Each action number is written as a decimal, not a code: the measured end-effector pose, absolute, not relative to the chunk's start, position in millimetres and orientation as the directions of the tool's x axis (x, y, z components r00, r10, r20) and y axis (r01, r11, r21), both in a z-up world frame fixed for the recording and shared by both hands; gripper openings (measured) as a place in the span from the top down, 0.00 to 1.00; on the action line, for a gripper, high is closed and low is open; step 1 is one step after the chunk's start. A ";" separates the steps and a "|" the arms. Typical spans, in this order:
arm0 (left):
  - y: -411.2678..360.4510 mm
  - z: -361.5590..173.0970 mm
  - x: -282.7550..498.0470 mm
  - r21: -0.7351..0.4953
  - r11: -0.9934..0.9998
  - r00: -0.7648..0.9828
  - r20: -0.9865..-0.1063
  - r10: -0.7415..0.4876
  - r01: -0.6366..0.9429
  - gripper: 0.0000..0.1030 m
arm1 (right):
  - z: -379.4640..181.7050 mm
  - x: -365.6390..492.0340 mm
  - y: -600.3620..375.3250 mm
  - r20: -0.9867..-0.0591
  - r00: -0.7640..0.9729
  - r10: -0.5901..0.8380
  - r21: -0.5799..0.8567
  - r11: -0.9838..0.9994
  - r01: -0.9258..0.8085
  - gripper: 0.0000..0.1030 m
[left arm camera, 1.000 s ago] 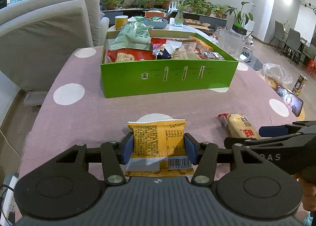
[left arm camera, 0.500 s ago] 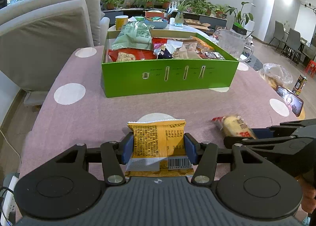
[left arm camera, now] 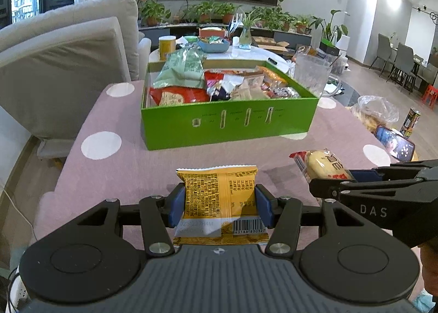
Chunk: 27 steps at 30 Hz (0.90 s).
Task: Organize snacks
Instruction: 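Carry both held packets over the green box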
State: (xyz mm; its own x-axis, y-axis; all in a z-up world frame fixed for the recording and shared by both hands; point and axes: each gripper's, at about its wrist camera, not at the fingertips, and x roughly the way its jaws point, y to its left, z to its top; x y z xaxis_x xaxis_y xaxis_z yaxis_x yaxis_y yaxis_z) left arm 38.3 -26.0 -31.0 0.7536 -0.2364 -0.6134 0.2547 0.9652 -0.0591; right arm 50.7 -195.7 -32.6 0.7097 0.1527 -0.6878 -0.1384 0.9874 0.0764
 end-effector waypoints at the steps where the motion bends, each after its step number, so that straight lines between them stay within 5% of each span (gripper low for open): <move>1: -26.5 -28.7 36.0 -0.057 0.965 0.757 -0.609 -0.237 0.257 0.51 | -29.5 48.2 -196.1 -0.681 0.716 0.155 0.078 0.987 -0.139 0.33; 27: -45.3 51.4 -2.7 0.026 0.959 0.870 -0.428 -0.244 0.282 0.51 | 47.0 22.6 -210.6 -0.451 0.871 0.197 0.085 0.980 -0.177 0.33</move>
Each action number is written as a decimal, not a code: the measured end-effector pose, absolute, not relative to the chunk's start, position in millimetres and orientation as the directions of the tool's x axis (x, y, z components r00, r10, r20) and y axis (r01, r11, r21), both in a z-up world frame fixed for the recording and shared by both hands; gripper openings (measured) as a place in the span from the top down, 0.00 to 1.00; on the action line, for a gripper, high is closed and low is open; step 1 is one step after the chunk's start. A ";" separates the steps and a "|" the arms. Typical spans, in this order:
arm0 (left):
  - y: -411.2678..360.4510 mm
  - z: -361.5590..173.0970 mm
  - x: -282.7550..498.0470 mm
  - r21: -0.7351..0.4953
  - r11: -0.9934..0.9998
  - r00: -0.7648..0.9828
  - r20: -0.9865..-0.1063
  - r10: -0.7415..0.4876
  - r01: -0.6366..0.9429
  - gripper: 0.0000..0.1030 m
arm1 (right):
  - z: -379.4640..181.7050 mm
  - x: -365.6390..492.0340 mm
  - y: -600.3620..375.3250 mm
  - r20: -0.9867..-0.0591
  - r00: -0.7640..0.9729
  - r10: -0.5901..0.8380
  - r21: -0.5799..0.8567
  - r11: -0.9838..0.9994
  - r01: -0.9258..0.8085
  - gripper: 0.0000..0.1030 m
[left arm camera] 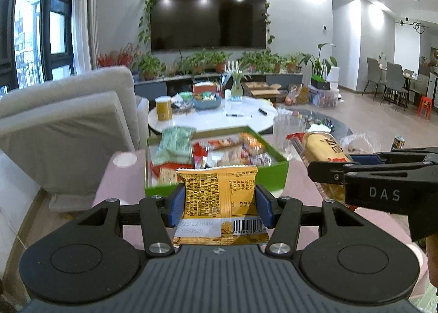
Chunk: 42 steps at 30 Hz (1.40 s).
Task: Organize snacks
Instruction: 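Carry both held packets over the green box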
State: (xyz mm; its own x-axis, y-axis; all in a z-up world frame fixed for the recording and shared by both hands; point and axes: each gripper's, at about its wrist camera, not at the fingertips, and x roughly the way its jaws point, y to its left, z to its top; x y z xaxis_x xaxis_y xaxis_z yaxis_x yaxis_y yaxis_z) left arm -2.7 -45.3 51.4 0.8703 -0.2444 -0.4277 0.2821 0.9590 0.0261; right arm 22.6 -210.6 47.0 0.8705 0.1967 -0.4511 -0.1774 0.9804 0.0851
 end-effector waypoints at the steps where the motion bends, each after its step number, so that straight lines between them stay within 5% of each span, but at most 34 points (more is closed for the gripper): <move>1: -46.4 54.6 -1.2 0.031 0.958 0.874 -0.419 -0.245 0.284 0.51 | 49.8 24.8 -213.3 -0.442 0.875 0.198 0.091 0.980 -0.176 0.33; 20: -56.0 77.8 110.1 0.028 0.969 0.881 -0.424 -0.211 0.245 0.51 | 66.4 123.6 -229.3 -0.421 0.874 0.243 0.219 0.962 -0.162 0.33; 42: -96.1 25.6 238.9 0.013 0.963 0.797 -0.563 -0.216 0.270 0.51 | 22.5 218.9 -248.6 -0.555 0.794 0.247 0.309 0.948 -0.079 0.33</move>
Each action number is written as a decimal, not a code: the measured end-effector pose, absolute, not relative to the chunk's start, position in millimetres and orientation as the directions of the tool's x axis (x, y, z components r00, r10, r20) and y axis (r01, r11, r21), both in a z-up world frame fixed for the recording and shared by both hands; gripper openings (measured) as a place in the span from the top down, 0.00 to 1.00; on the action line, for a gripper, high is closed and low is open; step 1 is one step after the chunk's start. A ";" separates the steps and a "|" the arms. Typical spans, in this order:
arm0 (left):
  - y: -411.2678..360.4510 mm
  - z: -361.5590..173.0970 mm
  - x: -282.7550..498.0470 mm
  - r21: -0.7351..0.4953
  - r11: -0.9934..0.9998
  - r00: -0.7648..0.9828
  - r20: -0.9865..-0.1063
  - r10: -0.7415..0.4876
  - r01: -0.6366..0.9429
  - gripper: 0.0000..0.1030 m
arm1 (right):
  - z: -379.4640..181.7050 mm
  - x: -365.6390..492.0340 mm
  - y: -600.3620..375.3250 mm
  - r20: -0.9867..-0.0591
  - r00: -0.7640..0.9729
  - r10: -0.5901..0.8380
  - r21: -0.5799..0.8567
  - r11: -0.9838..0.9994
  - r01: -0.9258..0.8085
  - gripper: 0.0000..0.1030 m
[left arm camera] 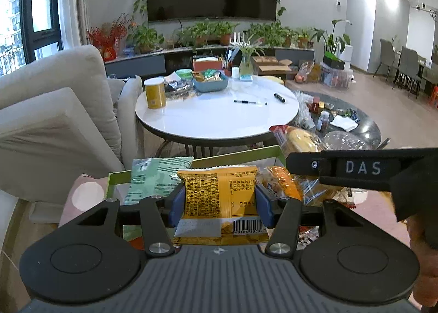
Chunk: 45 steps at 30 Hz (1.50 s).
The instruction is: Organize snacks
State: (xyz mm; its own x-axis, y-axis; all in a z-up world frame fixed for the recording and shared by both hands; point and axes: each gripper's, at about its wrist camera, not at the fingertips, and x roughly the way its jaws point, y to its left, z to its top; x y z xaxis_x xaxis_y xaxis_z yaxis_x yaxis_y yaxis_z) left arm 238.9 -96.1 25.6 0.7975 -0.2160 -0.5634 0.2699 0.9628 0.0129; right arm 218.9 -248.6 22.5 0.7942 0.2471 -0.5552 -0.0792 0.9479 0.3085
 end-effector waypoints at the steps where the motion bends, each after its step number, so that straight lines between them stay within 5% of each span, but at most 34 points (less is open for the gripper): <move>1: -97.5 22.9 243.3 0.016 0.962 0.795 -0.567 -0.216 0.273 0.51 | 19.3 223.2 -248.3 -0.562 0.789 0.248 0.312 0.947 -0.075 0.33; 17: -100.4 -1.5 272.0 0.004 0.961 0.767 -0.604 -0.217 0.275 0.50 | 0.3 248.0 -249.5 -0.595 0.751 0.286 0.381 0.923 -0.050 0.33; 31: -93.6 25.7 235.7 0.026 0.966 0.815 -0.543 -0.201 0.256 0.18 | 22.3 213.6 -262.8 -0.553 0.795 0.249 0.377 0.926 -0.028 0.33; 42: -82.9 71.4 168.8 0.047 0.973 0.875 -0.448 -0.180 0.225 0.13 | 72.1 140.6 -255.2 -0.416 0.883 0.215 0.277 0.955 -0.102 0.32; 45: -79.8 80.2 144.4 0.053 0.974 0.891 -0.418 -0.178 0.219 0.01 | 80.1 118.6 -254.6 -0.377 0.904 0.203 0.253 0.961 -0.110 0.32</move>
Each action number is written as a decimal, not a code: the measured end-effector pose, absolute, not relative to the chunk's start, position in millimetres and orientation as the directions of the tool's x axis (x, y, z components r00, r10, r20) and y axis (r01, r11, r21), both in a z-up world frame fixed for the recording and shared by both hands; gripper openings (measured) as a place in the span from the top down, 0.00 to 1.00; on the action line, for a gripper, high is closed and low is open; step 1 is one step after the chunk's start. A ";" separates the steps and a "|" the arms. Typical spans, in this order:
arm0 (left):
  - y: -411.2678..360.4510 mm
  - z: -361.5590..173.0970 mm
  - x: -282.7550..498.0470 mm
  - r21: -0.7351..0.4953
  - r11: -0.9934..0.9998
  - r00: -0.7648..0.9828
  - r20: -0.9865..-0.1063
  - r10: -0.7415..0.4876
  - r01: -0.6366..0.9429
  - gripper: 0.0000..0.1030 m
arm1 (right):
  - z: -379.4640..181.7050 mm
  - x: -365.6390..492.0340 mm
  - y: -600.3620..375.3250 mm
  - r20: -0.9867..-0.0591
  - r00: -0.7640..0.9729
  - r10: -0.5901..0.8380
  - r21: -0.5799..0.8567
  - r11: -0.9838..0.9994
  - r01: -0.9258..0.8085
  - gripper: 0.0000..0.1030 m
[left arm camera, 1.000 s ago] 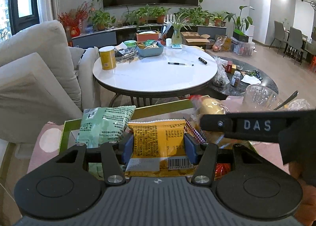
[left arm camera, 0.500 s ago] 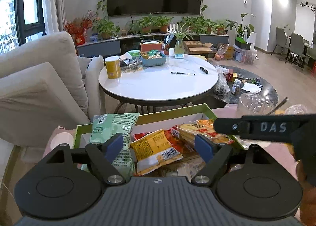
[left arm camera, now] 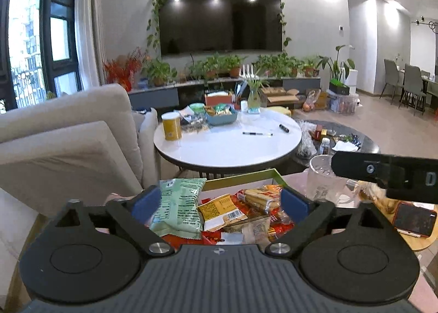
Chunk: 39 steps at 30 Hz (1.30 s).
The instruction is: Organize snacks
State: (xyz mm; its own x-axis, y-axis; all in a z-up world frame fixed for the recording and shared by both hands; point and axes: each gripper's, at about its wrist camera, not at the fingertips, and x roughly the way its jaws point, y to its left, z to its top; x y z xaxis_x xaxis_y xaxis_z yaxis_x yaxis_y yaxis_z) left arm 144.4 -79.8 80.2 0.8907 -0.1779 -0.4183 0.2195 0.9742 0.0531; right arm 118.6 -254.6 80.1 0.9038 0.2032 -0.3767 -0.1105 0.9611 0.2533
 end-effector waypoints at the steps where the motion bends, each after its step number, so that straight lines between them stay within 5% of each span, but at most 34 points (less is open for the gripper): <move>1: -78.9 82.9 136.4 0.053 0.975 0.898 -0.403 -0.175 0.214 0.00 | 82.4 111.0 -255.2 -0.364 0.909 0.203 0.254 0.961 -0.112 0.32; 18: -62.5 81.5 25.6 0.077 0.986 0.919 -0.380 -0.108 0.148 0.00 | 80.3 33.9 -242.4 -0.226 0.956 0.185 0.253 0.959 -0.126 0.32; 39: -32.2 37.8 -25.7 -0.001 0.993 0.890 -0.444 -0.105 0.117 0.00 | 48.9 -11.6 -209.7 -0.295 0.936 0.192 0.144 0.977 -0.155 0.32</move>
